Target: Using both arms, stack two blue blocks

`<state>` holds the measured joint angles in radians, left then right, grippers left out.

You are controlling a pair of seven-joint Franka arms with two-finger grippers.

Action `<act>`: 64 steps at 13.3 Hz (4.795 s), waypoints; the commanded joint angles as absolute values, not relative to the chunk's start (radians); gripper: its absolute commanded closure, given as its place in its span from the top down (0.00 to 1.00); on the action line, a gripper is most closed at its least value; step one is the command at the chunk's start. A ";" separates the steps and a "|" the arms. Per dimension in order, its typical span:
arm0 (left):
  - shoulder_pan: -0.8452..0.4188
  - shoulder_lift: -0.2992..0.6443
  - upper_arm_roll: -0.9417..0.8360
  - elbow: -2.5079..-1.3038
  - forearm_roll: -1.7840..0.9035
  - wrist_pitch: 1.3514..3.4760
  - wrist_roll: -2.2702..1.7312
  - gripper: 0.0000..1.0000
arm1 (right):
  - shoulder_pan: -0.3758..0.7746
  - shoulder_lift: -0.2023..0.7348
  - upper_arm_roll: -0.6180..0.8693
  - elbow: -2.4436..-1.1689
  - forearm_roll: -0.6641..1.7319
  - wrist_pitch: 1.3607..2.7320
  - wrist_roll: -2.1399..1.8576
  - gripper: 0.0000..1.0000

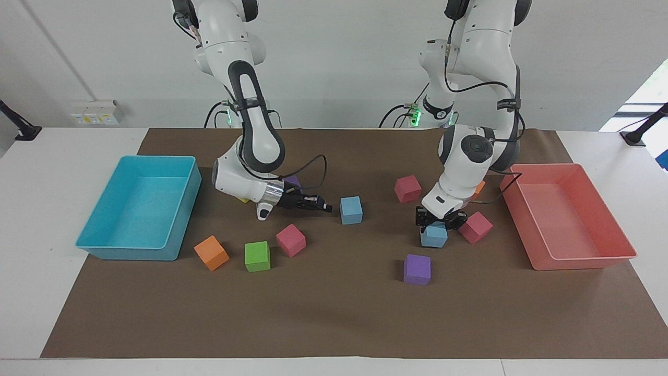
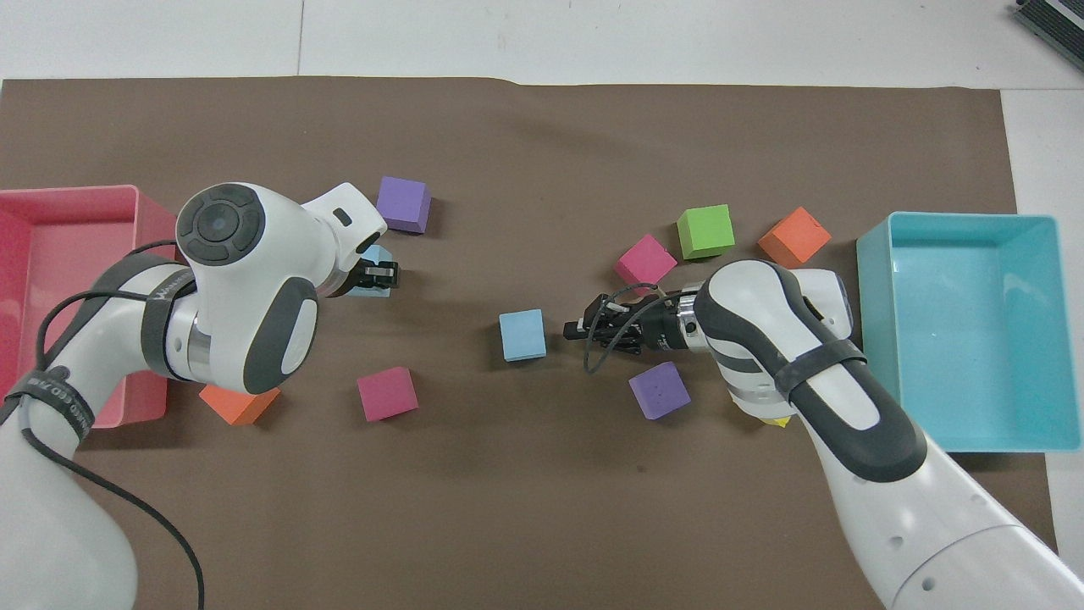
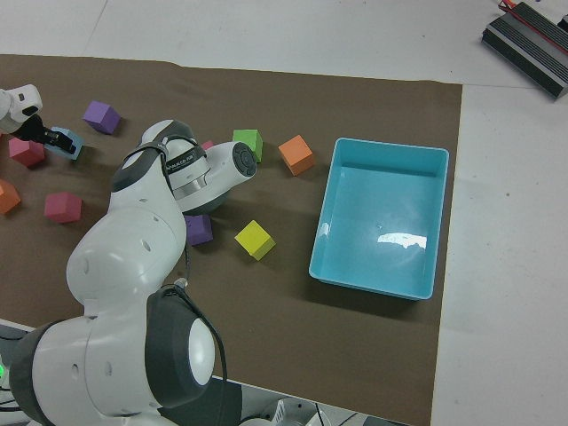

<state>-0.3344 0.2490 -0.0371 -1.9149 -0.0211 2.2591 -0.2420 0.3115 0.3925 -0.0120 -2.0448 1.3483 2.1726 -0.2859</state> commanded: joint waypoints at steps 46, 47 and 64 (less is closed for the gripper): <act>-0.681 0.319 -0.028 -1.804 -0.026 2.160 -0.672 0.15 | 0.319 0.397 -0.008 -2.051 1.382 2.186 -0.318 0.00; -0.681 0.319 -0.026 -1.805 -0.026 2.160 -0.672 0.15 | 0.319 0.397 -0.006 -2.049 1.382 2.186 -0.318 0.00; -0.693 0.318 -0.025 -1.802 -0.015 2.160 -0.764 0.17 | 0.319 0.397 -0.006 -2.051 1.382 2.187 -0.318 0.00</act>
